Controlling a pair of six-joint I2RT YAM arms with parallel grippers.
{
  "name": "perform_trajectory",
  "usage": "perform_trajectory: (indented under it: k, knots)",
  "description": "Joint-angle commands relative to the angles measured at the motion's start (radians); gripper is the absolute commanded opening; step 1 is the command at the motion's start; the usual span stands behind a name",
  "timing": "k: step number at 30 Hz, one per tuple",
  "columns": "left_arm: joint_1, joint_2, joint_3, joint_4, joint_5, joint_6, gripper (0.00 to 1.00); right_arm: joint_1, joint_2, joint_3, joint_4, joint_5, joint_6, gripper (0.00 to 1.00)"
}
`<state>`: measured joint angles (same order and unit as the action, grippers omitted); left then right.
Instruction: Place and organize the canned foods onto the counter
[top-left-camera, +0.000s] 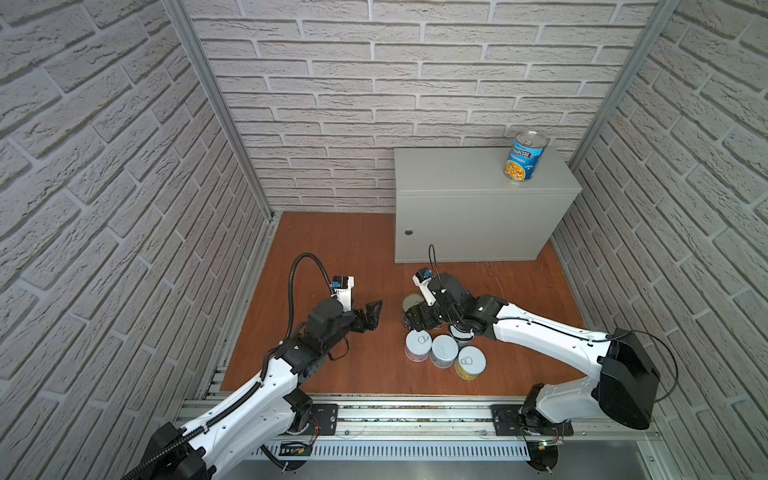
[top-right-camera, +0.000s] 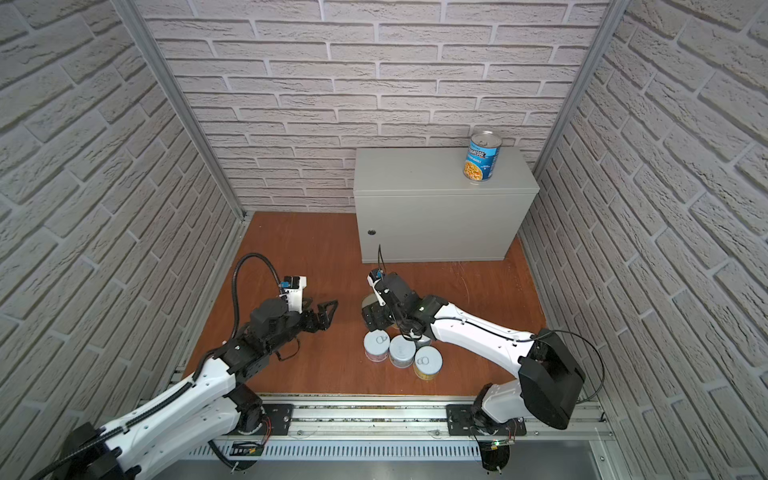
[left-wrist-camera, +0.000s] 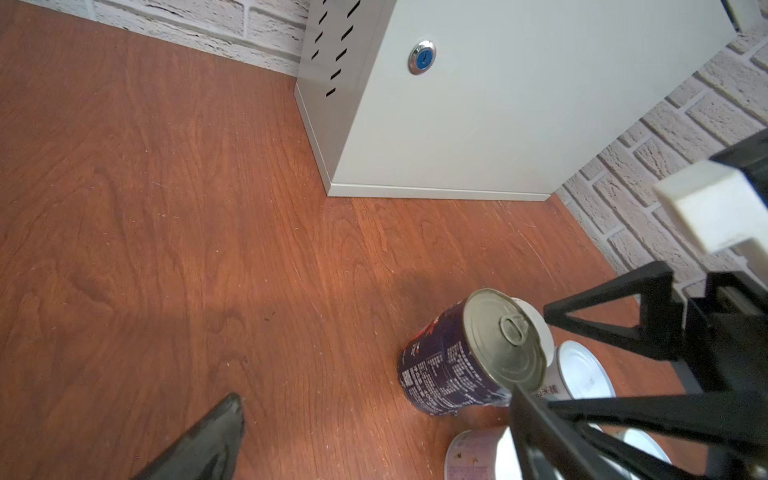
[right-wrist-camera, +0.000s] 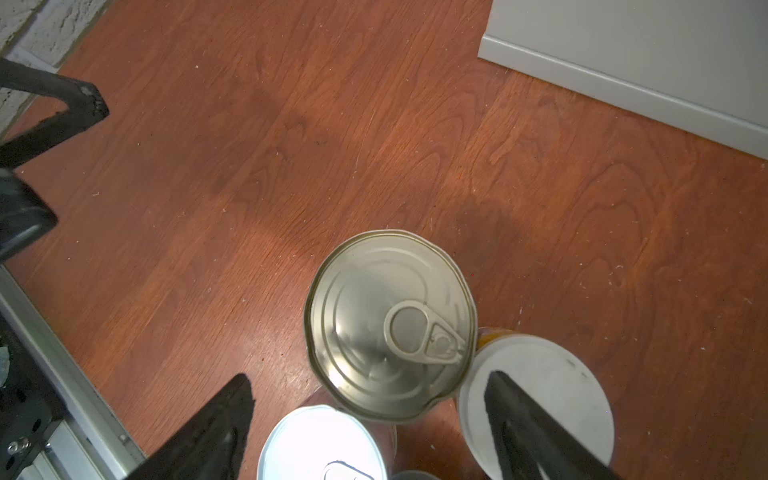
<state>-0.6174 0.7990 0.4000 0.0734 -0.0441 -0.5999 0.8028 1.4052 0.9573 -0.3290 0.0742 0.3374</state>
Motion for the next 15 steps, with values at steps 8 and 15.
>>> perform_trajectory:
  k: [8, 15]
  knots:
    - [0.001, 0.008, 0.004, 0.007, -0.020, -0.003, 0.98, 0.013, 0.049, 0.014, 0.060, 0.008, 0.015, 0.88]
    - [0.002, -0.003, 0.004, -0.007, -0.020, -0.009, 0.98, 0.025, 0.070, 0.011, 0.076, 0.027, 0.015, 0.88]
